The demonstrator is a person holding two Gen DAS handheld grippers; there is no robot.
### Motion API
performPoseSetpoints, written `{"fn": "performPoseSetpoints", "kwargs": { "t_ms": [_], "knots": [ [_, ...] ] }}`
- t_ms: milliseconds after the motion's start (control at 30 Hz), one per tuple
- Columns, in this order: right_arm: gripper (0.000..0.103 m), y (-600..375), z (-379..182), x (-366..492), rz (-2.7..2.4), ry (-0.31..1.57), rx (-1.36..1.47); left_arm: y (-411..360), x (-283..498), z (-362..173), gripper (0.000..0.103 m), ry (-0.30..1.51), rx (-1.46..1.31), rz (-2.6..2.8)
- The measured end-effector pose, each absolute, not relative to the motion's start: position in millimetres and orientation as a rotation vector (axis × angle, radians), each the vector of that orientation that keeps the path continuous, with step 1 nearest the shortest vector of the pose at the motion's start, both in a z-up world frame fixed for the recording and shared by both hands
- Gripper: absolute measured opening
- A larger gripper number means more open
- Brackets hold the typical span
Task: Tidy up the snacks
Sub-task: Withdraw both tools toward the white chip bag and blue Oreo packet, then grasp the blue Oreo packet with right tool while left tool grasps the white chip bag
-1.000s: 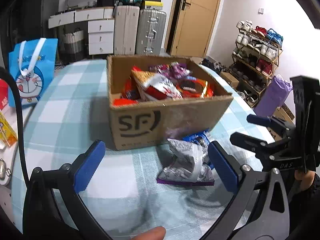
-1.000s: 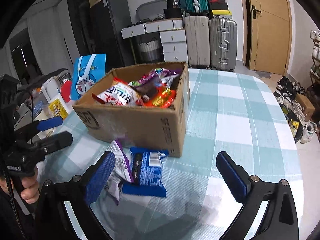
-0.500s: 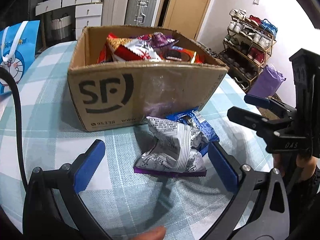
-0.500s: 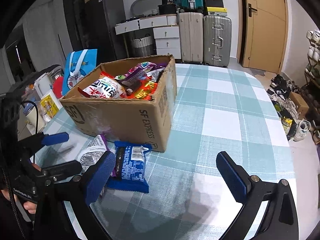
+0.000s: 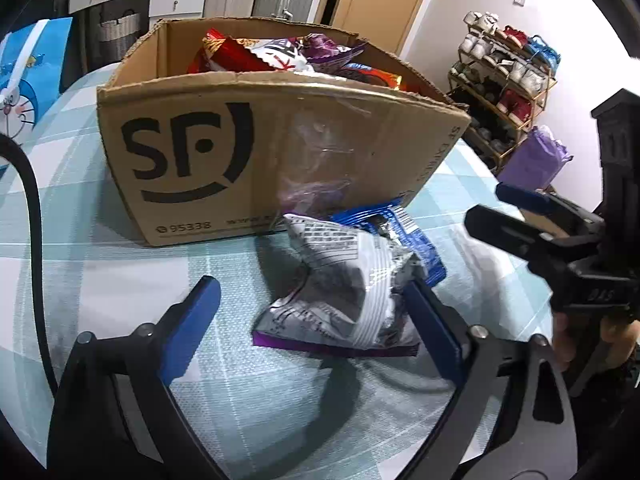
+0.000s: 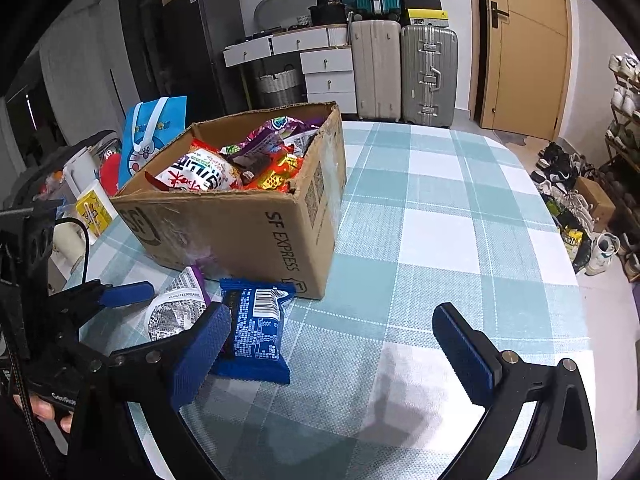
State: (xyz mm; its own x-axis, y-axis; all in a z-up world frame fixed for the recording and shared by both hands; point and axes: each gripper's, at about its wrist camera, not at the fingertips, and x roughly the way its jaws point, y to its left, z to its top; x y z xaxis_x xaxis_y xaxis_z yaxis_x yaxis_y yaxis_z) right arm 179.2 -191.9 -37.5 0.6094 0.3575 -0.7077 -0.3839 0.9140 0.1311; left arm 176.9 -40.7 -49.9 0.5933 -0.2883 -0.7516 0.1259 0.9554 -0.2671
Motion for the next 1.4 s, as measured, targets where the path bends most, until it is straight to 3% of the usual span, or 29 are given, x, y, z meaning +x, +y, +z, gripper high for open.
{"fn": "performPoseSetpoints", "kwargs": {
  "t_ms": [133,567,1267,1400],
  "knots": [
    [0.103,-191.8,-40.7,180.2,0.426,0.818,-0.038,-49.0,178.4,-51.3,0.081,0.892,-0.181,-0.272],
    [0.103,-188.2,-43.5,180.8,0.446,0.827,-0.009,-49.9,171.3,-43.8,0.029,0.837,-0.21,-0.34],
    [0.103,-152.5,-72.6,181.3,0.5,0.916,-0.065,-9.7,152.5,-40.4,0.029,0.846,-0.215,-0.269],
    [0.103,-142.7,-77.9,180.0,0.514,0.926,-0.072,-8.7,153.4,-41.3,0.042,0.846,-0.21,-0.242]
  ]
}}
